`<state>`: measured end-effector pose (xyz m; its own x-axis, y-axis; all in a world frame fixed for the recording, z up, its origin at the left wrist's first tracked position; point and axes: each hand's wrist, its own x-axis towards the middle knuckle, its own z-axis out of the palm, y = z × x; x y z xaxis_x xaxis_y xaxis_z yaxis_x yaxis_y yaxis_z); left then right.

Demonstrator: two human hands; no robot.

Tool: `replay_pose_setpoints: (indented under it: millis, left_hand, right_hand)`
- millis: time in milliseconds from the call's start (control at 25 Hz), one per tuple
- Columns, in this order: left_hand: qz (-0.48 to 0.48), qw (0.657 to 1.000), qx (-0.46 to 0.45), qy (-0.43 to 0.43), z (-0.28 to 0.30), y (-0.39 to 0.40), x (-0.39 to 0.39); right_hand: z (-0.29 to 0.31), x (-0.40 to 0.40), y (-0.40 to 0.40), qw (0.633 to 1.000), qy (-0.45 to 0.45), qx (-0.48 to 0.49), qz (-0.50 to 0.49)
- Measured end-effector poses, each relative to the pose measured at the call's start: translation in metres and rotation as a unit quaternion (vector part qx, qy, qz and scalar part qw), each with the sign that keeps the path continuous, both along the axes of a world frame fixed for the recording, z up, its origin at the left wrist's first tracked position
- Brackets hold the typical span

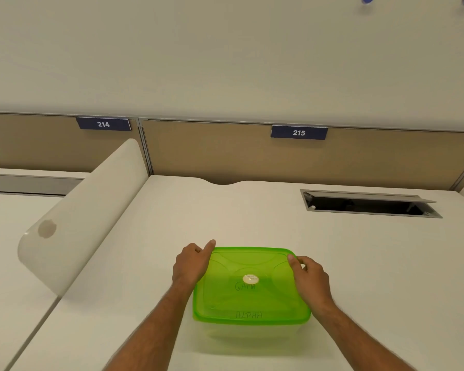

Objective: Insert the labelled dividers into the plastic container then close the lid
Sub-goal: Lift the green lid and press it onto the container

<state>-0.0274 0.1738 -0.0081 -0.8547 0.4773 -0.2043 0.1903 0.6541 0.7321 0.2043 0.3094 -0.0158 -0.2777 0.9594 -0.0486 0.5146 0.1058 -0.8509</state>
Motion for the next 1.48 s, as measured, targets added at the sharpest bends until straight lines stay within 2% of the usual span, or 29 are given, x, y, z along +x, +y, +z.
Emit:
replay_pose_setpoints:
  millis: [120, 280, 400, 480, 600, 760, 1040, 1200, 1480]
  left_hand:
    - [0.007, 0.999, 0.037, -0.024, -0.002, -0.013, 0.006]
    - [0.014, 0.993, 0.071, -0.092, 0.0, -0.038, 0.014]
    - [-0.02, 0.977, 0.096, -0.187, 0.007, -0.062, 0.02]
    - [-0.063, 0.97, 0.074, -0.222, 0.014, -0.077, 0.023]
    - [-0.112, 0.963, 0.018, -0.246, 0.023, -0.09, 0.025]
    - [-0.135, 0.961, -0.025, -0.239, 0.029, -0.097, 0.029]
    - [-0.169, 0.947, -0.088, -0.259, 0.036, -0.106, 0.032]
    - [-0.167, 0.945, -0.075, -0.27, 0.034, -0.107, 0.034]
    - [-0.116, 0.948, -0.001, -0.296, 0.022, -0.109, 0.041]
  right_hand:
    - [0.003, -0.001, 0.0, 0.999, -0.007, -0.037, -0.027]
    - [0.005, 0.006, -0.004, 0.991, 0.047, -0.109, -0.06]
    - [0.007, 0.026, -0.013, 0.981, 0.043, -0.187, -0.008]
    - [0.012, 0.043, -0.018, 0.965, 0.035, -0.259, 0.037]
    - [0.024, 0.064, -0.024, 0.944, -0.022, -0.31, 0.11]
    - [0.032, 0.071, -0.027, 0.929, -0.079, -0.32, 0.168]
    - [0.018, 0.069, -0.035, 0.944, 0.023, -0.312, 0.103]
    - [0.015, 0.07, -0.033, 0.942, 0.042, -0.317, 0.104]
    - [0.013, 0.07, -0.034, 0.942, 0.047, -0.316, 0.1]
